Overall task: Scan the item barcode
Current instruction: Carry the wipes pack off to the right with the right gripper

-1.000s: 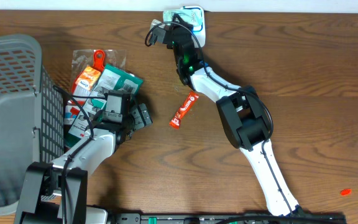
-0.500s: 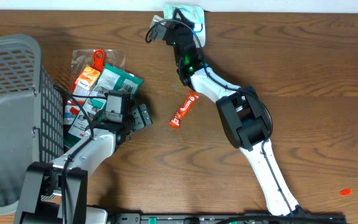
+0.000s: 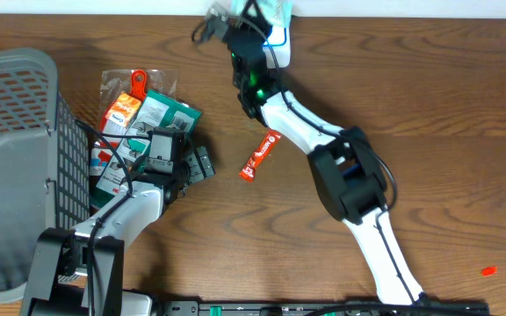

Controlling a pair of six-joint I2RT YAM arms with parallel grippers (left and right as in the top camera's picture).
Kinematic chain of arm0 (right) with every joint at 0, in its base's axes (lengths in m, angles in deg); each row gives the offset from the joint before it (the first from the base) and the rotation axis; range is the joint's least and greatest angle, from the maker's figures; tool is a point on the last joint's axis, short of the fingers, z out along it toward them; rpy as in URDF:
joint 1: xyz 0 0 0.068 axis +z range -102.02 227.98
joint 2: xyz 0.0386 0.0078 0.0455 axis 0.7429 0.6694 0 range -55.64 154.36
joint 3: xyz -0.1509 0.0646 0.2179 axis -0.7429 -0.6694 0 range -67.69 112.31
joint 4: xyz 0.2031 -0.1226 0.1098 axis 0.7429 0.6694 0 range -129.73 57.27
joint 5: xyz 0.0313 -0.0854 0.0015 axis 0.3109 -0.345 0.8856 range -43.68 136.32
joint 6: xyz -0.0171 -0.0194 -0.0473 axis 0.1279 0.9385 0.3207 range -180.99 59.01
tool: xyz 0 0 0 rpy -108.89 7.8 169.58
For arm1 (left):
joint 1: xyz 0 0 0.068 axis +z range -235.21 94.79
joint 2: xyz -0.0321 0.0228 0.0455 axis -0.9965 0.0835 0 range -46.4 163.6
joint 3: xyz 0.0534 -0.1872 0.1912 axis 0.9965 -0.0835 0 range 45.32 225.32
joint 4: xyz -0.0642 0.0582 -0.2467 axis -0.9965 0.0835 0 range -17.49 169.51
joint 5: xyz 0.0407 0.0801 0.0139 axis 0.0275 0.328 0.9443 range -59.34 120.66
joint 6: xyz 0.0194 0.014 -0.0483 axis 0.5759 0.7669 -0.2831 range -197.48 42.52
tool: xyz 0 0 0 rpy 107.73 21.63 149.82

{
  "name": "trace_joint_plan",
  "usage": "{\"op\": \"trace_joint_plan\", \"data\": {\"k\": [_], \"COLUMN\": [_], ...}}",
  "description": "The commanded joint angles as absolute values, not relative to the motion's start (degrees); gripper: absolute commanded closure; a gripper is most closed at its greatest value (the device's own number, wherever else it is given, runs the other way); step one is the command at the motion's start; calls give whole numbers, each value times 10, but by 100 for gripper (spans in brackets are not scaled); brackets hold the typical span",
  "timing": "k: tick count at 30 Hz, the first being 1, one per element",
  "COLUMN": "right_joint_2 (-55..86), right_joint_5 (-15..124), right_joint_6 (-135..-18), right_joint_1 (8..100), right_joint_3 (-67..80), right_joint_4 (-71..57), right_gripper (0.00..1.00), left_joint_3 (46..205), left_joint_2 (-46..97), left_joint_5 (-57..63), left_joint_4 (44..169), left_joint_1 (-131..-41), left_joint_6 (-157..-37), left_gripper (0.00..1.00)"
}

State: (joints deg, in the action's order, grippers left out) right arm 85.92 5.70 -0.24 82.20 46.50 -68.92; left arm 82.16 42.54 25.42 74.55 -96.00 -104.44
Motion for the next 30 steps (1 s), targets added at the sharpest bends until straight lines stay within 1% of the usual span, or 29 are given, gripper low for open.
{"op": "trace_joint_plan", "data": {"k": [1,4,6,8,9,10,12,14,15,18,23,26,30], "right_joint_2": [778,740,711,678,662,645,609,575,562,524,482,470,473], "right_joint_5": [-78,-130,-146,-147,-146,-138,-85,4,41,154,272,313,364], "right_joint_6": [-96,-177,-250,-342,-395,-448,-573,-674,-701,-749,-755,-749,-714], "right_joint_1": [835,840,840,840,838,835,822,798,786,733,633,565,468], "right_joint_3": [469,469,469,469,469,469,469,469,469,469,469,469,469], "right_joint_4": [-649,-562,-470,-351,-294,-232,-92,20,53,138,226,253,252], "right_gripper": [99,99,99,99,99,99,99,99,99,99,99,99,99], "left_joint_3": [803,803,803,803,803,803,804,804,804,804,804,804,804], "left_joint_2": [446,446,446,446,446,446,446,446,446,446,446,446,446], "left_joint_5": [285,285,285,285,284,283,281,281,281,281,281,281,282], "left_joint_4": [751,750,749,748,748,748,748,748,748,749,749,749,749], "left_joint_1": [-955,-955,-955,-955,-955,-955,-955,-955,-955,-955,-955,-955,-955], "left_joint_6": [-1041,-1041,-1041,-1041,-1041,-1041,-1041,-1041,-1041,-1041,-1041,-1041,-1041], "left_gripper": [4,4,4,3,0,0,0,0,0,0,0,2,2]}}
